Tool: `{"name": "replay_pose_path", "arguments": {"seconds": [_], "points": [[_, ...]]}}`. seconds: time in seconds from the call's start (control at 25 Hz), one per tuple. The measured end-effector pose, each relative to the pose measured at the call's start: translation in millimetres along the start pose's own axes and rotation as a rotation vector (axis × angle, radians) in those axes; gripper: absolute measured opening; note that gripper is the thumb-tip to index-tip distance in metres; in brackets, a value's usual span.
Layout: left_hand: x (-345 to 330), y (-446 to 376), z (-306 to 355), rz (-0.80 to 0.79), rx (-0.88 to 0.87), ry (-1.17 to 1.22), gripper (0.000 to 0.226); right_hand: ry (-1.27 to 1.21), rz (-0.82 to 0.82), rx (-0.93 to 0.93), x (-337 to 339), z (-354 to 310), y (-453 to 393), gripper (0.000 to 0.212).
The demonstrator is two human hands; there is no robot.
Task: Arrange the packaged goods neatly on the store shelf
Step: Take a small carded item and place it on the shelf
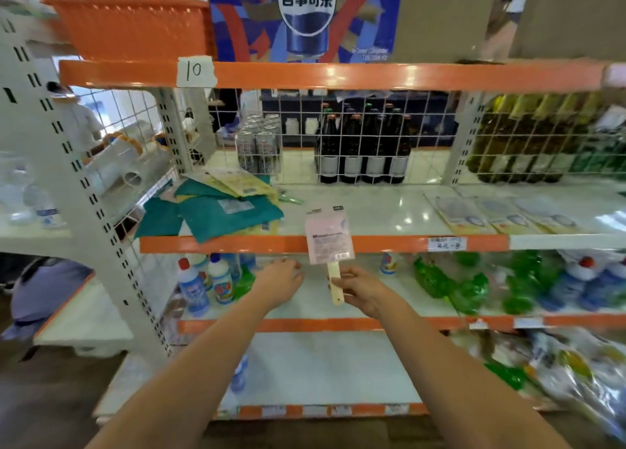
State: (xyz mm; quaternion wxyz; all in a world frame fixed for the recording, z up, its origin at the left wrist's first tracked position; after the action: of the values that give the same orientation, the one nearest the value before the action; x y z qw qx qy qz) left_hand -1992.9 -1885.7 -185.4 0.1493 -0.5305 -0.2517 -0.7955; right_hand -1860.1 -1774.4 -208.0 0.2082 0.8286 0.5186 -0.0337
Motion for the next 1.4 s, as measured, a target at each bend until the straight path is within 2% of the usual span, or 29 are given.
{"name": "replay_pose_path", "arguments": {"seconds": [0.28, 0.56, 0.92, 1.2, 1.4], "points": [[-3.3, -14.2, 8.1, -0.158, -0.087, -0.027, 0.036, -0.033, 0.100, 0.005, 6.9, 9.0, 14.8, 0.019], [-5.4, -23.9, 15.1, -0.156, -0.188, 0.011, 0.033, -0.057, 0.161, -0.006, 9.9, 19.0, 22.0, 0.019], [7.5, -30.9, 26.2, -0.127, -0.236, 0.190, 0.034, -0.077, 0.176, -0.015, 12.7, 21.5, 24.5, 0.014], [8.3, -33.0, 34.4, -0.135, -0.253, 0.218, 0.034, -0.080, 0.187, -0.011, 15.6, 20.4, 30.5, 0.013], [5.8, -38.8, 37.5, -0.165, -0.207, 0.360, 0.034, -0.098, 0.195, -0.005, 20.1, 21.4, 34.7, 0.013]]}}
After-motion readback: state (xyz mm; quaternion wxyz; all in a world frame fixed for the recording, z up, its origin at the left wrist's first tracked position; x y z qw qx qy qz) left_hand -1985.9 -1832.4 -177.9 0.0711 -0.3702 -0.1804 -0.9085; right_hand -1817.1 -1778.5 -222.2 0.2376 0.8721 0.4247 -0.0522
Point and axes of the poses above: each hand's wrist, its own y-axis away from the middle knuckle, its own x-axis out of the back of the hand, z = x × y, the point moved 3 cm from there along -y, towards the middle knuckle, and after that the axes turned 14 degrees about -z, right-handed, at the moved point
